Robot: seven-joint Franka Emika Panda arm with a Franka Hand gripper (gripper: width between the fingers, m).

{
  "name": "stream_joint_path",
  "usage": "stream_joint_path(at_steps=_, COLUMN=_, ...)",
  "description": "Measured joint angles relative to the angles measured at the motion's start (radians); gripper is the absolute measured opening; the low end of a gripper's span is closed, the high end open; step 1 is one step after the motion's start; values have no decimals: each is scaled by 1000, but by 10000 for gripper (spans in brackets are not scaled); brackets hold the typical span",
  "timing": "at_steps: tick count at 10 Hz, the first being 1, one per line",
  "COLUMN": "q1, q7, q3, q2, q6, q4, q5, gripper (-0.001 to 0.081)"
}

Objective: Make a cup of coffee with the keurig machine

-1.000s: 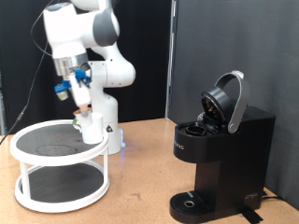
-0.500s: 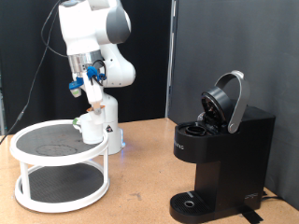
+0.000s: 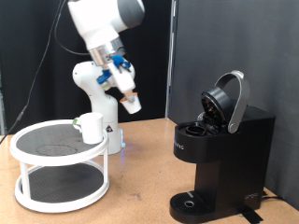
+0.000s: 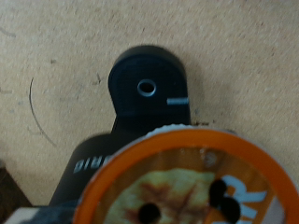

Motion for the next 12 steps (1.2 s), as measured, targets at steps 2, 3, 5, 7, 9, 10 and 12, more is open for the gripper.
stream_joint_path(at_steps=2, q1=13, q7=57, q3=34, q2=13, q6=25, q4=21, q5=12, gripper=368)
stream_joint_path(at_steps=3, q1=12, q7=51, q3=32, q2=13, q6=25, q4=19, q5=12, gripper=368)
stream_joint_path(at_steps=5, q1=14, q7=32, q3=26, q2=19, q6=24, q4=19, q5=105, gripper=368)
stream_joint_path(at_steps=7, q1=31, q7=30, q3=30, q2=40, q6=20, q4=45, q5=201, gripper=368)
stream_joint_path(at_steps=9, q1=64, q7=29, q3=42, q2=71, q6=19, q4=95, q5=271, gripper=368)
stream_joint_path(at_steps=10, q1=79, q7=29, q3=51, q2=84, q6=19, q4=120, q5=292, gripper=368)
stream_joint_path(at_steps=12, q1=99, q7=34, q3=68, q2=103, q6=3, q4=169, q5=308, gripper=368)
